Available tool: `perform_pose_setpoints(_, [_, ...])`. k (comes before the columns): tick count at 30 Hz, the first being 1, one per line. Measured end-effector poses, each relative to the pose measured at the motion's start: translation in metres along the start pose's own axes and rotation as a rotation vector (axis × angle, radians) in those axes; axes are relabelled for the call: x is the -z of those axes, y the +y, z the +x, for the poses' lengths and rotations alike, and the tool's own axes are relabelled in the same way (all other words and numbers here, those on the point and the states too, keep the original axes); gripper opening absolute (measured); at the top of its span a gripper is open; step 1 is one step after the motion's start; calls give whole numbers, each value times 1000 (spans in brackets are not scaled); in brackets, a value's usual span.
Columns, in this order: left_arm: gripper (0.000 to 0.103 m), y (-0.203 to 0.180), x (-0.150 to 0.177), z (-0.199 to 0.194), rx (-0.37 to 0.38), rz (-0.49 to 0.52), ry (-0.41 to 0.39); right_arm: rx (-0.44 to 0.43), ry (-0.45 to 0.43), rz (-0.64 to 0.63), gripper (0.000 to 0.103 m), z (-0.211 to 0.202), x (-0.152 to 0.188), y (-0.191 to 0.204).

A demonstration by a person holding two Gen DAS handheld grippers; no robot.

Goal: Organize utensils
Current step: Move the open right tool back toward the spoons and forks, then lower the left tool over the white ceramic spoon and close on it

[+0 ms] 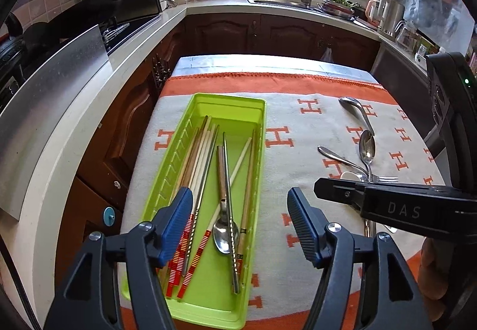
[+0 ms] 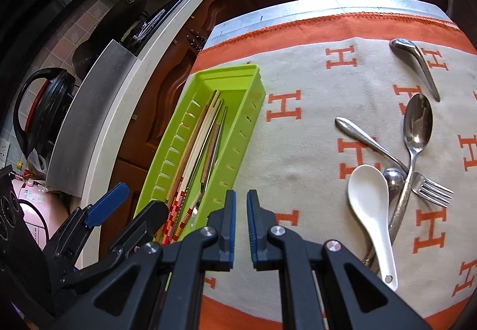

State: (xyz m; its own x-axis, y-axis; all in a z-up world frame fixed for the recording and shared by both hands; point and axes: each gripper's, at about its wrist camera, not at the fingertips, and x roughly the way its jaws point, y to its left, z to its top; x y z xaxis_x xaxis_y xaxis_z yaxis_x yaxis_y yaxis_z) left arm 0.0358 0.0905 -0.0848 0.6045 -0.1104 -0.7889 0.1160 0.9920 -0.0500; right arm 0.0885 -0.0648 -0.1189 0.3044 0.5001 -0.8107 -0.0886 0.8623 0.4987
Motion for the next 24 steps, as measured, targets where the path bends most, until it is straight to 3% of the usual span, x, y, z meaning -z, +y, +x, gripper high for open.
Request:
perform_pose_setpoints(11, [72,-45,3,4,45,61,14,-1,-60,-4,9,-33,3,-34])
perform_pose_setpoints(24, [78,-87,8,35,118,77,107,32,-119,100,9,-59,5,-100])
